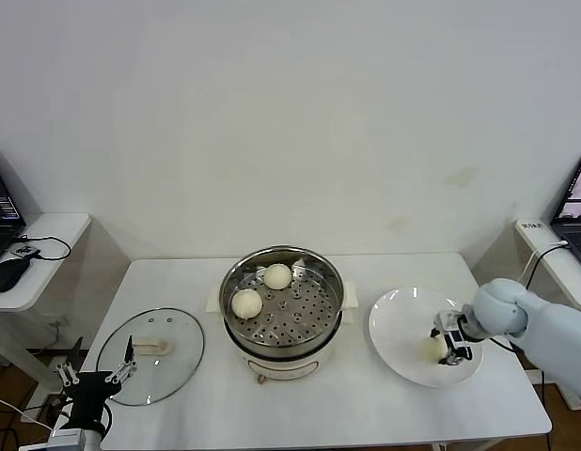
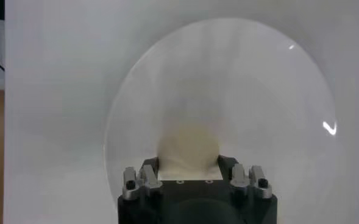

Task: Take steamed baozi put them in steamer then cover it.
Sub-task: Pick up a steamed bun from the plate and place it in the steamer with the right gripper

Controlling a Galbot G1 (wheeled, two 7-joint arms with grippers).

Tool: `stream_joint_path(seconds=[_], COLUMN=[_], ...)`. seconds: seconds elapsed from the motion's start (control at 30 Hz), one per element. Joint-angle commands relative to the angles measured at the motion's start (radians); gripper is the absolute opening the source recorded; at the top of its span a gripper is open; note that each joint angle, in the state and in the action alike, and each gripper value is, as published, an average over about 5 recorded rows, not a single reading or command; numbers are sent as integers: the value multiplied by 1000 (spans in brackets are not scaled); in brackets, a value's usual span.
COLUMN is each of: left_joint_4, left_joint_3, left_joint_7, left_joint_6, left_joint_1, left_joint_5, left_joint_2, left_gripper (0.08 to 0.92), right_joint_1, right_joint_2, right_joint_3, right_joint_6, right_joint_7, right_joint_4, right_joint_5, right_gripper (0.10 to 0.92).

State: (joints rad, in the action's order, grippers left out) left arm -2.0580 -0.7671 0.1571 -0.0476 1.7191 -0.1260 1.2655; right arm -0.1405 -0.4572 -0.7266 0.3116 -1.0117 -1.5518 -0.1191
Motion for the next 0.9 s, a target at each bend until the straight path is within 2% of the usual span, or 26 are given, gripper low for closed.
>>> stream_joint_path(seconds=[0.03, 0.2, 0.43, 0.6, 0.9], left_joint_4=[-7, -13, -20, -20, -29], left_joint_3=[4, 7, 0, -8, -30], left_joint_7=[-1, -1, -1, -1, 0], left_joint_6=[3, 4, 4, 1, -1], left_joint_1=[-5, -9, -8, 1, 7], left_joint_5=[-2, -4, -9, -10, -14], left_joint_2=[-6, -11, -17, -11, 0], left_gripper=[823, 823, 823, 823, 823], right_joint_1=[285, 548, 841, 854, 766], right_joint_2=[40, 1, -199, -355, -551], right_joint_3=[-82, -198, -400, -440, -524], right_joint_6=[2, 13, 30, 14, -150], right_joint_7=[-35, -45, 9, 53, 75], right_joint_4=[-57, -58, -39, -45, -15], right_joint_5=[122, 225, 335, 393, 394], right_gripper=[611, 613, 619, 619, 619])
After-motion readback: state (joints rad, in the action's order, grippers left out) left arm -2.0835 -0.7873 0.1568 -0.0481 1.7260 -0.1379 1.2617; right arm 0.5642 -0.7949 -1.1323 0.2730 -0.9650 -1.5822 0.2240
